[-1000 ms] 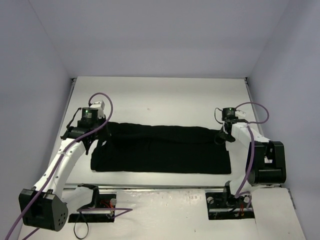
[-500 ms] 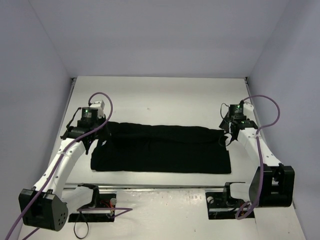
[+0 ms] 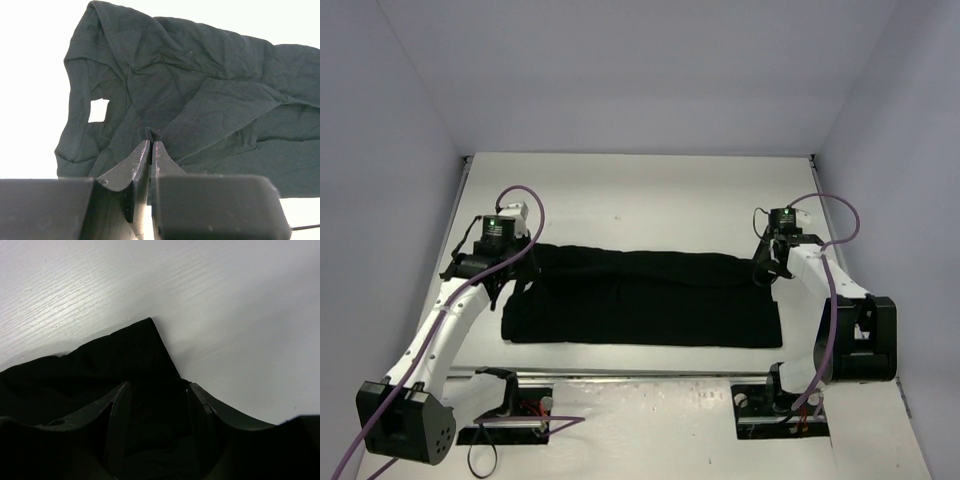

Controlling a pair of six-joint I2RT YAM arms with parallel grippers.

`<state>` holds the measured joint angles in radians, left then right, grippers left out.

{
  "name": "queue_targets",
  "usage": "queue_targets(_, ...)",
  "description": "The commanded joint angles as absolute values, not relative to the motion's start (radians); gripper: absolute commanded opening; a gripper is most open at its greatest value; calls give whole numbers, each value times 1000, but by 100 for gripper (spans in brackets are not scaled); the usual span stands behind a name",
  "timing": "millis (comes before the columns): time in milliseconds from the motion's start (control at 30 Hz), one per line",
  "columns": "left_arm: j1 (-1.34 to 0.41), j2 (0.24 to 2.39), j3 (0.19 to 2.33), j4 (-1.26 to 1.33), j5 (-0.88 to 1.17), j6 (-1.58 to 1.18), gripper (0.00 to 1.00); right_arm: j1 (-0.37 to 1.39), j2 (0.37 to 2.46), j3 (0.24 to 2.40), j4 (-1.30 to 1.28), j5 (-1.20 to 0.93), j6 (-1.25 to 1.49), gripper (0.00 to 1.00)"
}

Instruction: Fold and stack the t-shirts

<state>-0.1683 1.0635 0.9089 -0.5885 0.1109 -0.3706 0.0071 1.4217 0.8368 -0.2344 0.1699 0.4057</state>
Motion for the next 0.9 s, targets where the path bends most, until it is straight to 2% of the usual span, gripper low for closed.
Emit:
queue_targets(0, -168, 1035, 934, -575, 98, -355, 0, 4, 1459, 881, -216, 195, 386, 46)
queue_targets(367, -169, 1035, 907, -574, 86, -352, 0, 5, 1549, 949, -179, 176, 333, 39)
queue_targets(867, -169, 1027, 894, -574, 88, -357, 0, -39, 1653, 979, -139, 131, 304, 37)
